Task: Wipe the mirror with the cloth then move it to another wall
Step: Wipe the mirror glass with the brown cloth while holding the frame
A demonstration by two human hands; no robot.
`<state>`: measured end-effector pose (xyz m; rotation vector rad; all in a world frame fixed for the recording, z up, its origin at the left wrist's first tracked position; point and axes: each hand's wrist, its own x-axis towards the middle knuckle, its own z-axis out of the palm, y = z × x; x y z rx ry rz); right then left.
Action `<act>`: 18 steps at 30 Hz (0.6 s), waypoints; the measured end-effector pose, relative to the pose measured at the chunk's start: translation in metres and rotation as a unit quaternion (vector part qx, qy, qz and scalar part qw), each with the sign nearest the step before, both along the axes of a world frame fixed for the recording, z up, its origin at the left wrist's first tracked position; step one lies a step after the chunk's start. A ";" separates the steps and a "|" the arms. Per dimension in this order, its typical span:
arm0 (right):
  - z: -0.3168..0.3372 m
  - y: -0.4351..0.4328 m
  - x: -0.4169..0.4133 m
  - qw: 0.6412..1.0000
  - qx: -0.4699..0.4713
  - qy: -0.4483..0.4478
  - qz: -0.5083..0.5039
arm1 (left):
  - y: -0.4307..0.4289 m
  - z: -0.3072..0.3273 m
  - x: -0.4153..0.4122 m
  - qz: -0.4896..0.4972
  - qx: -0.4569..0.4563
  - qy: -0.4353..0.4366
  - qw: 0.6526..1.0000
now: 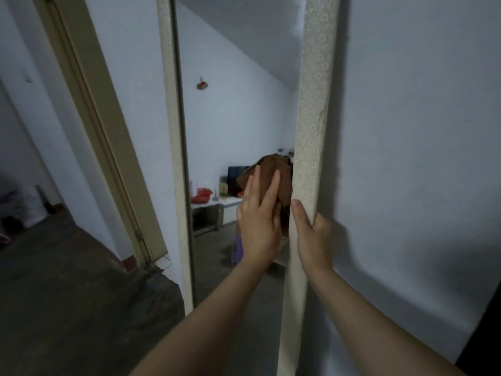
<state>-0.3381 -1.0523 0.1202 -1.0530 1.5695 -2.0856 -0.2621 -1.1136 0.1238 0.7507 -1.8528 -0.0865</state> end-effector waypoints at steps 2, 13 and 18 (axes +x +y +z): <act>-0.004 -0.005 -0.004 0.999 0.006 0.030 -0.023 | -0.021 -0.002 0.007 0.000 -0.023 0.020 1.000; -0.035 -0.008 0.001 0.971 -0.126 0.178 -0.093 | -0.093 -0.036 0.043 0.105 0.105 0.210 0.967; -0.050 -0.011 0.002 0.958 -0.139 0.227 -0.109 | -0.042 -0.064 0.011 0.034 -0.039 0.136 0.989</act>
